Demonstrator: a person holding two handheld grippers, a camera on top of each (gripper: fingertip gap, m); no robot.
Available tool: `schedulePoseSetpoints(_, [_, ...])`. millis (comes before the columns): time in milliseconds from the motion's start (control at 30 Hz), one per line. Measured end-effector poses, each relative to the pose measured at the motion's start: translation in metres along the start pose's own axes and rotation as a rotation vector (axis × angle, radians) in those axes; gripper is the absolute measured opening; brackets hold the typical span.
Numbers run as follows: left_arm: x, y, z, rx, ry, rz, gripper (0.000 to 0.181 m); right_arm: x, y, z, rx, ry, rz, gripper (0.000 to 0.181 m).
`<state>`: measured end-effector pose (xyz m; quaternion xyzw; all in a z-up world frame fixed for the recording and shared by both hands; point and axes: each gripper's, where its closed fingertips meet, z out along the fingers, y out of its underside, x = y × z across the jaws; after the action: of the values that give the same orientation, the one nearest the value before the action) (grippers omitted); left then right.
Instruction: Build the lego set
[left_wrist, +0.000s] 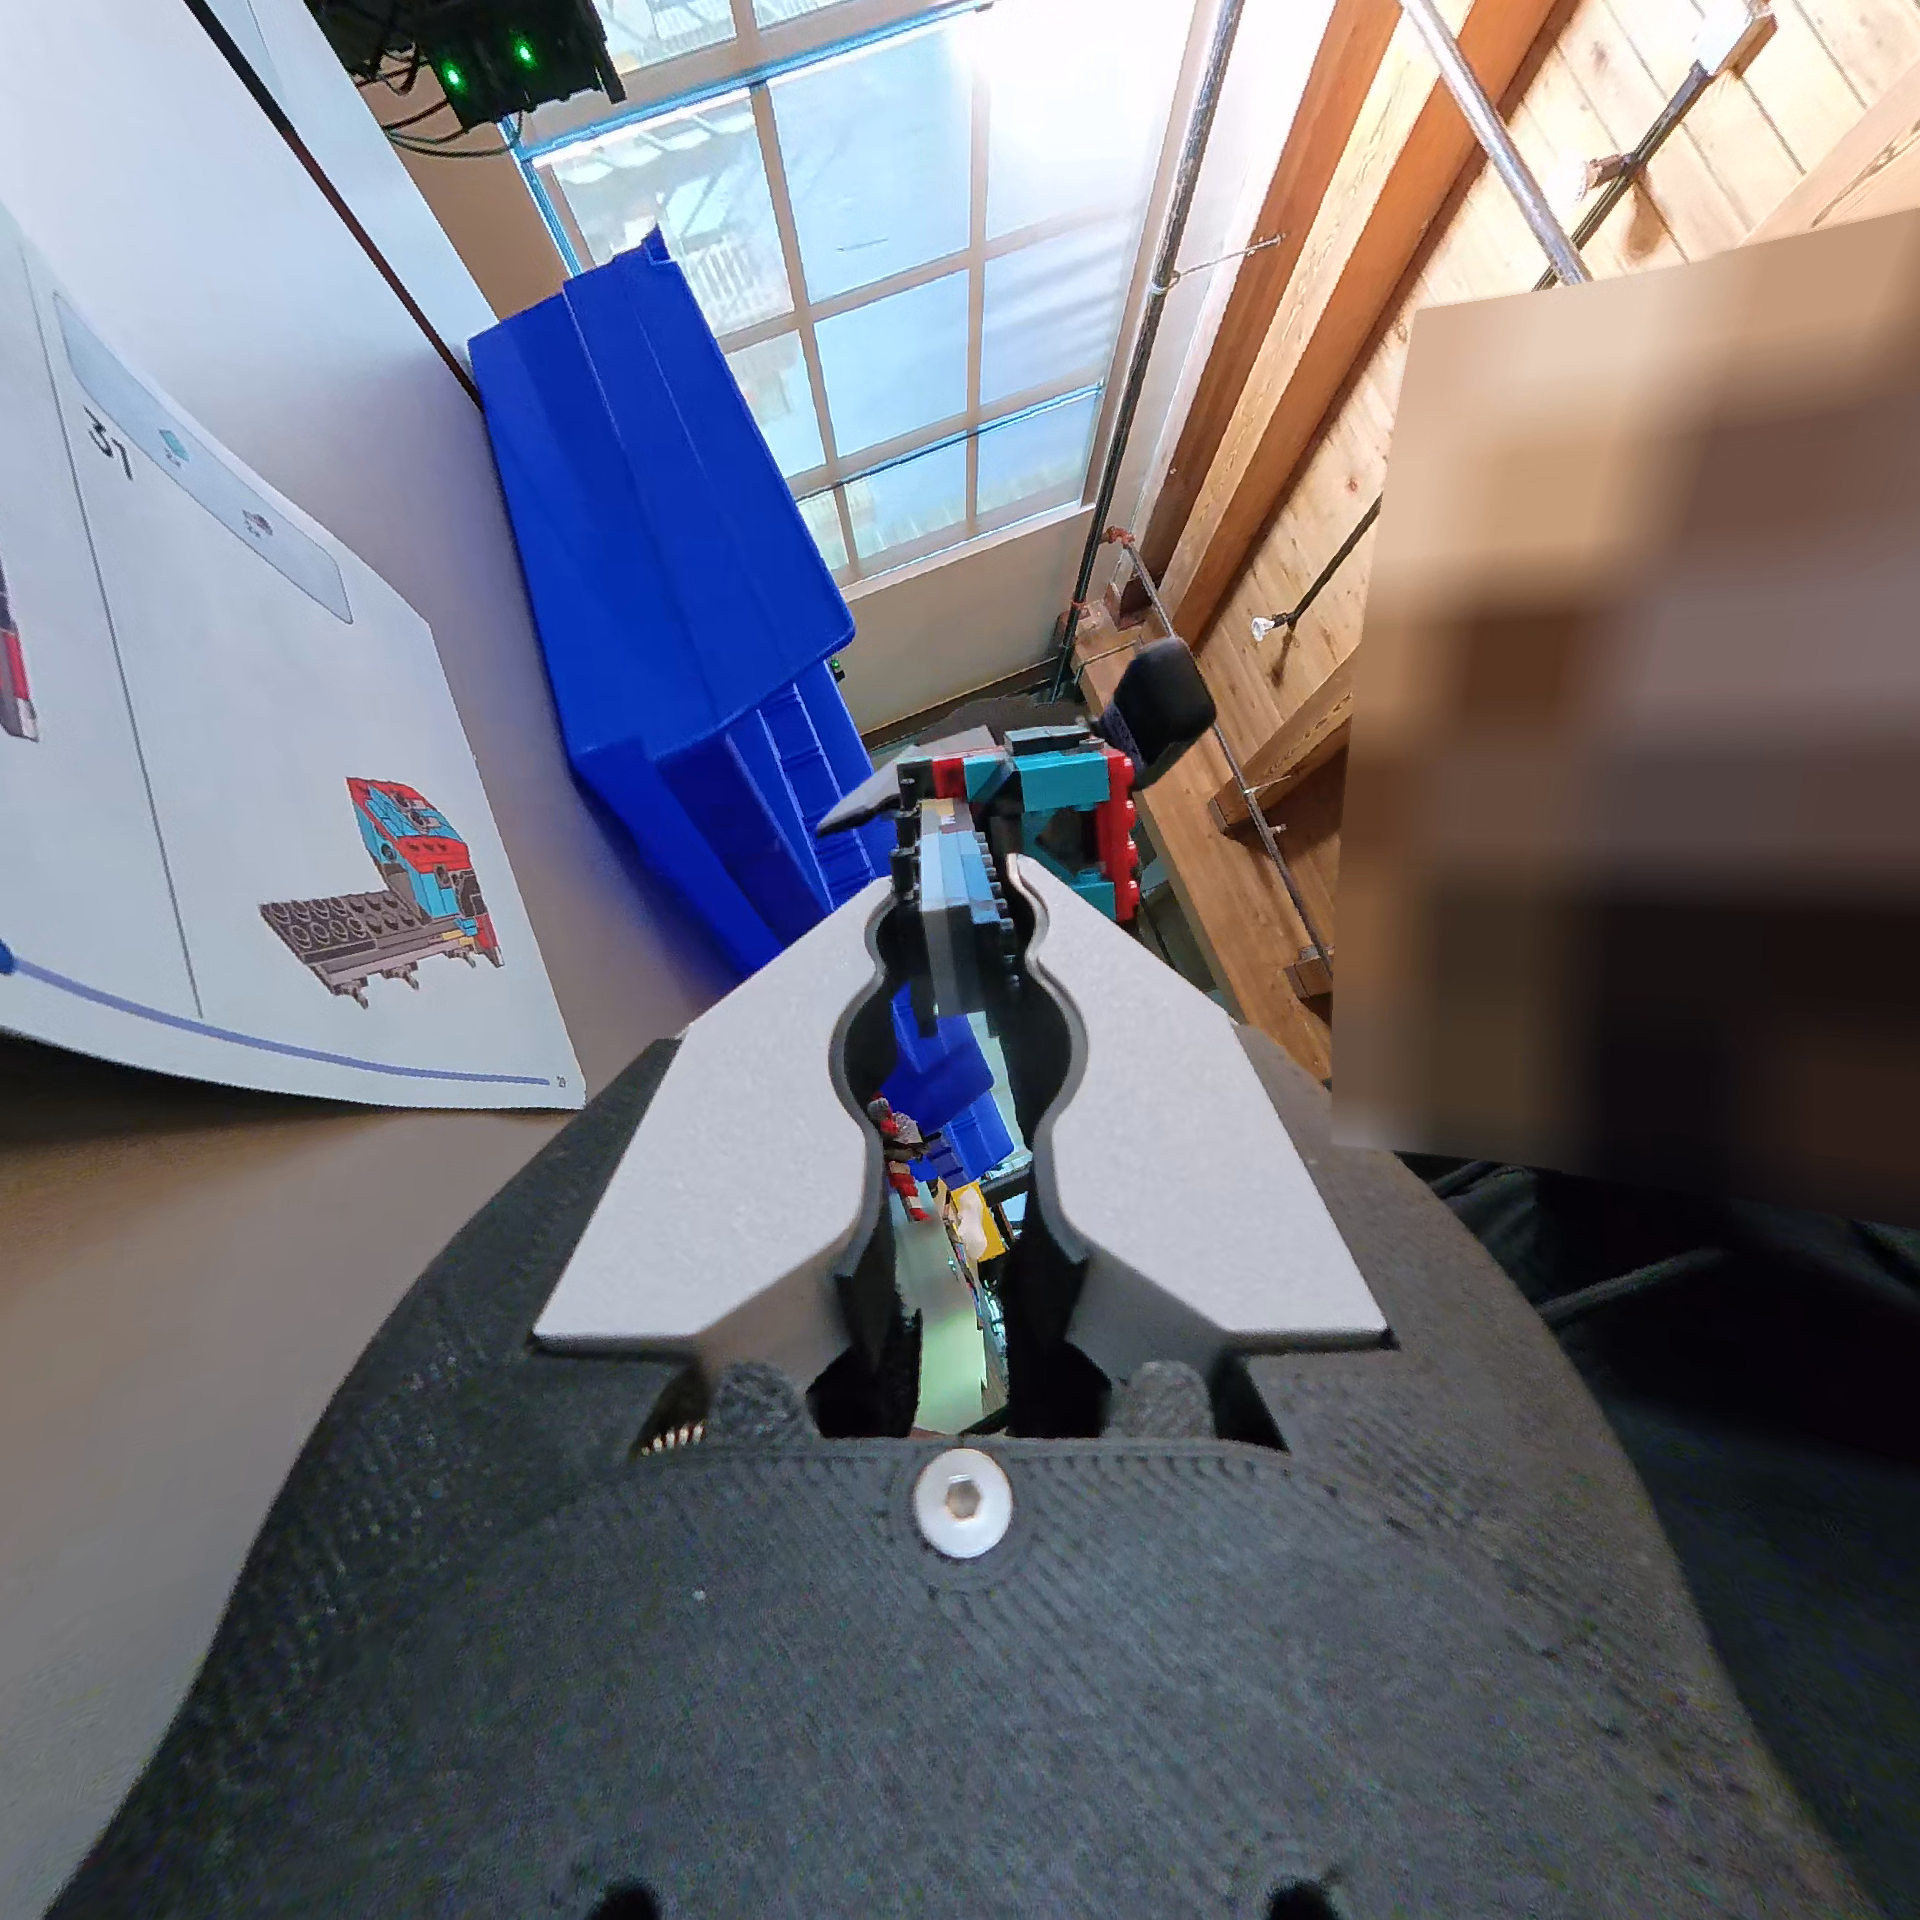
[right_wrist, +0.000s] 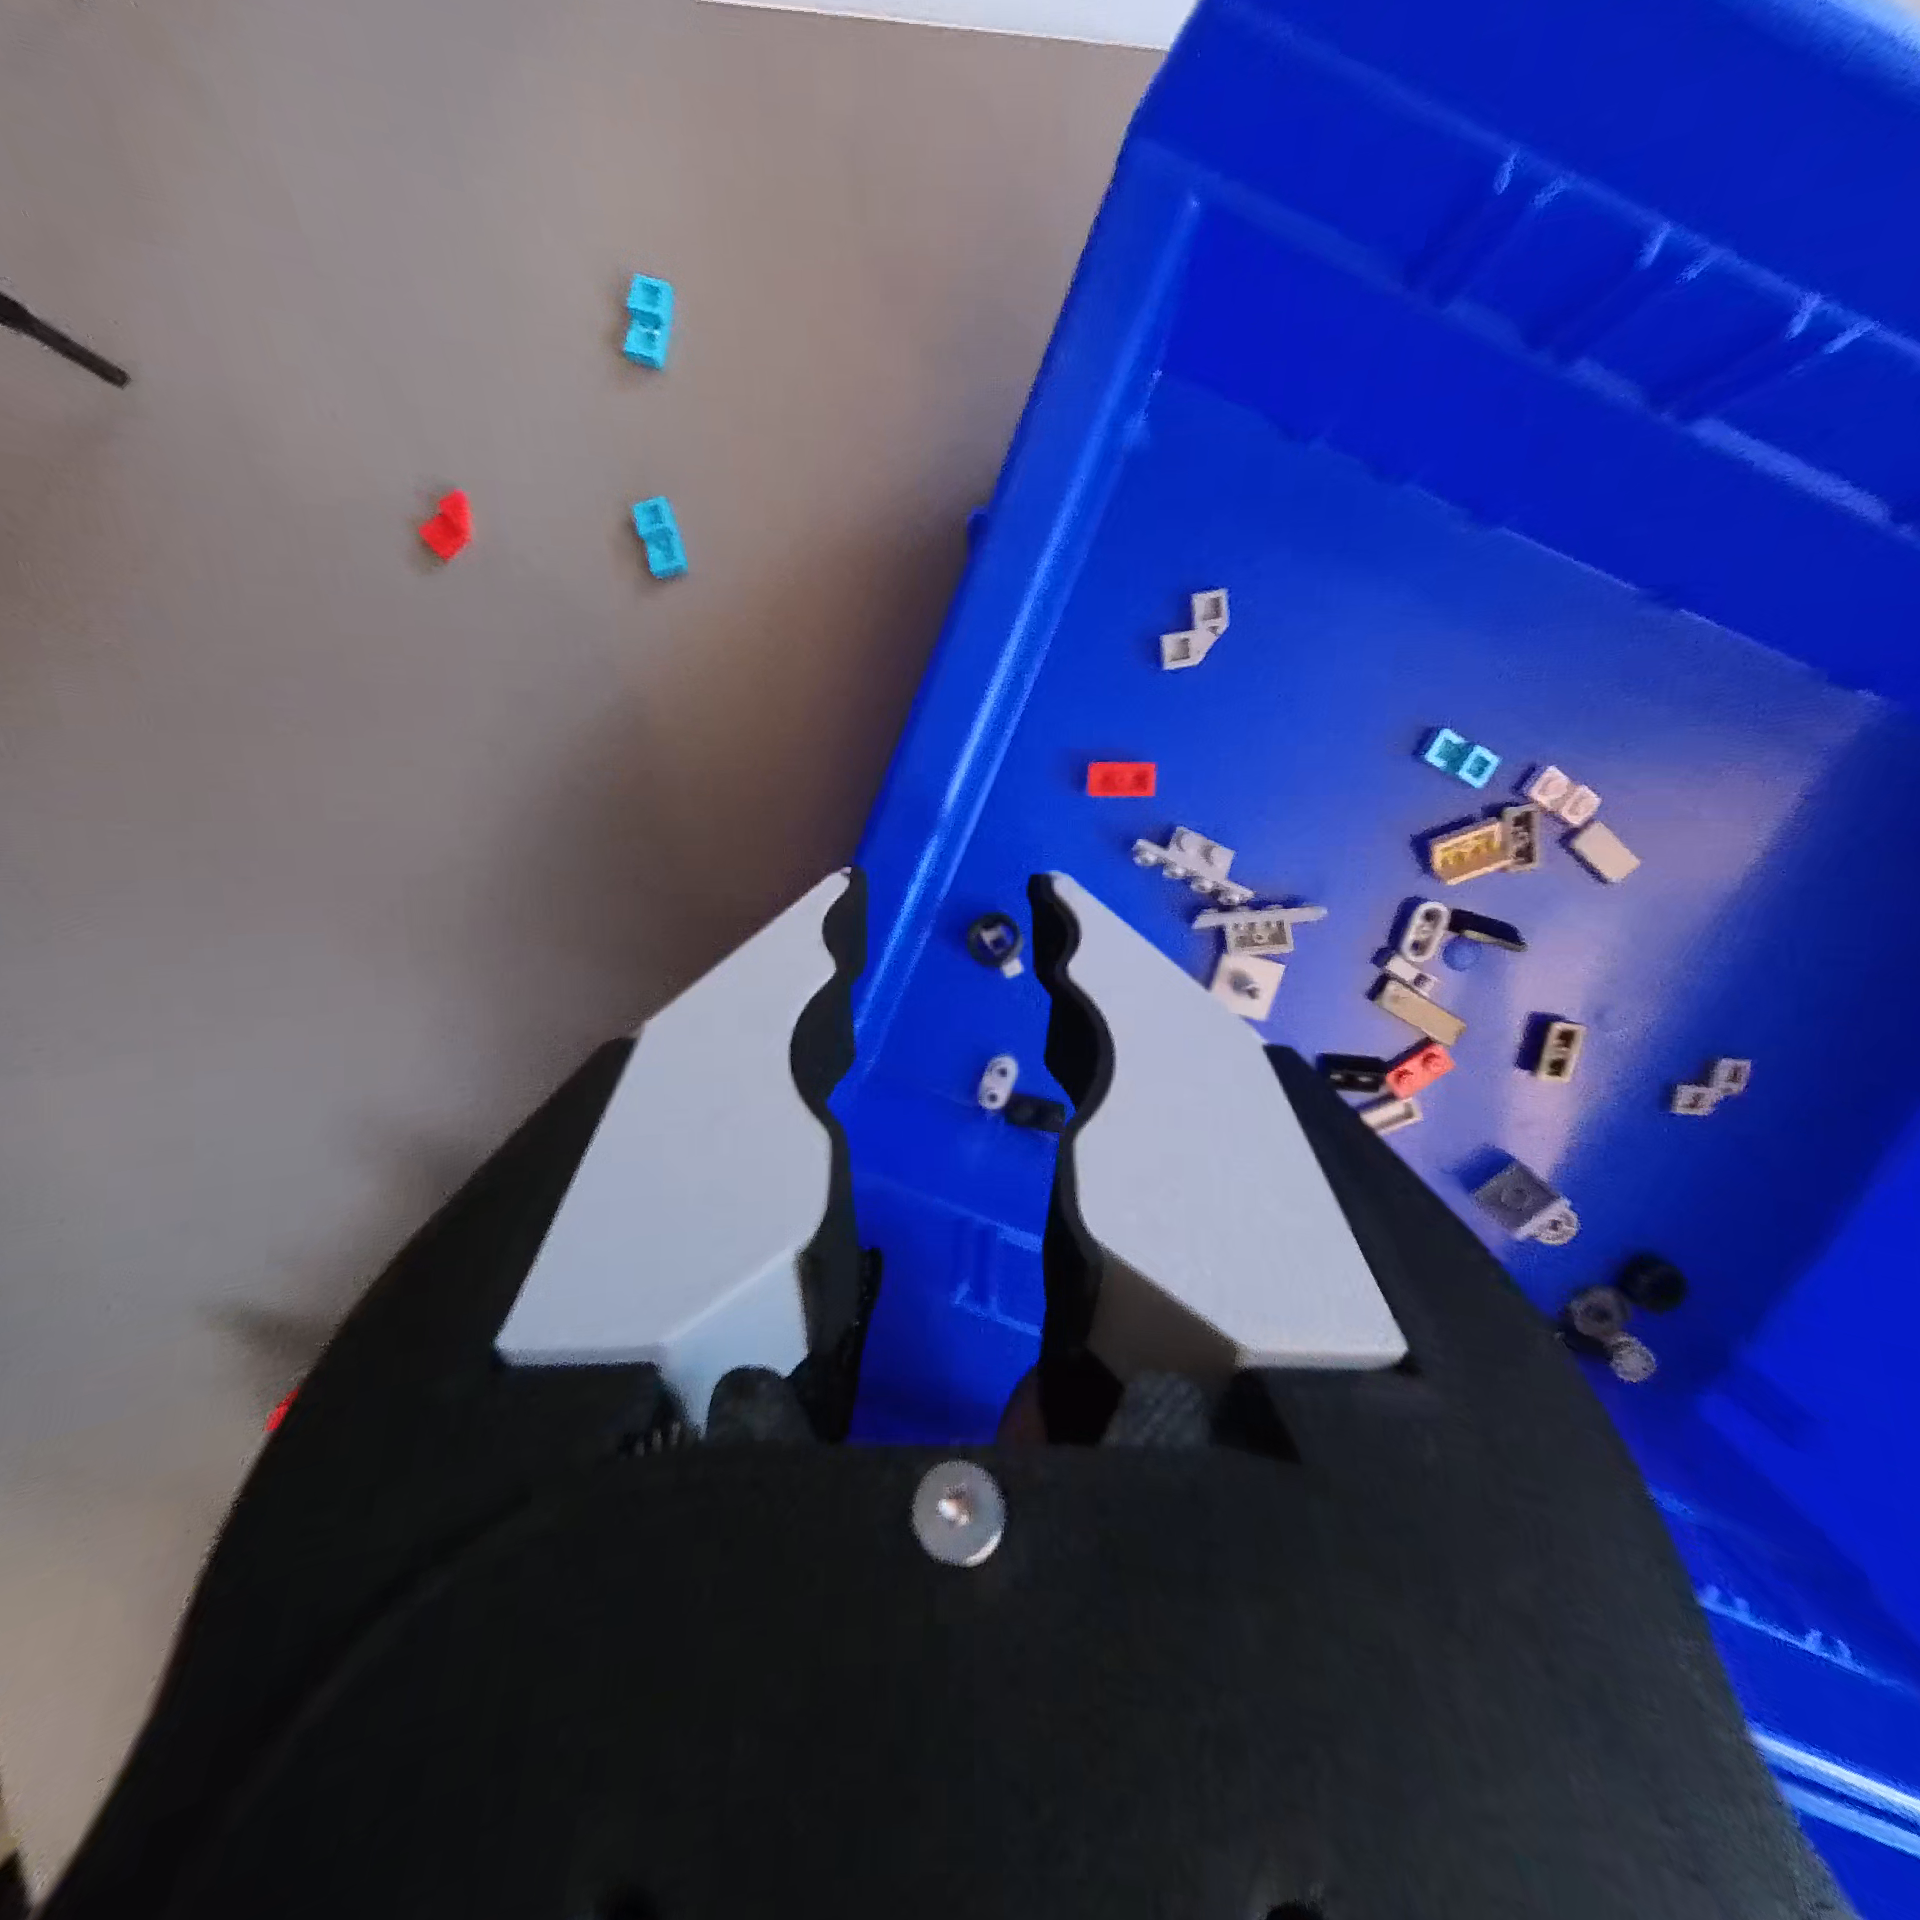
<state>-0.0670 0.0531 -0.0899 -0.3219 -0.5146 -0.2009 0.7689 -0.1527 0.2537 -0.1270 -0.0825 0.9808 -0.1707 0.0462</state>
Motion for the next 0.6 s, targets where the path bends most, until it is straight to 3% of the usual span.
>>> schedulePoseSetpoints(133, [0.000,0.000,0.000,0.000,0.001,-0.003,0.016,-0.025,0.006,0.011,-0.070,-0.058,-0.021,0.034])
schedulePoseSetpoints(333, [0.000,0.000,0.000,0.000,0.004,-0.006,0.016,-0.070,-0.015,0.014,-0.034,-0.165,-0.077,0.029])
schedulePoseSetpoints(400, [0.000,0.000,0.000,-0.001,0.004,-0.004,0.016,-0.056,-0.021,0.008,0.008,-0.084,-0.047,0.031])
schedulePoseSetpoints(500, [0.001,0.000,0.000,-0.002,0.003,-0.001,0.016,-0.007,-0.014,0.000,0.019,0.096,0.115,0.034])
schedulePoseSetpoints(600, [0.000,0.000,0.000,-0.002,0.002,0.000,0.016,-0.016,0.003,0.015,-0.080,0.064,0.139,0.036])
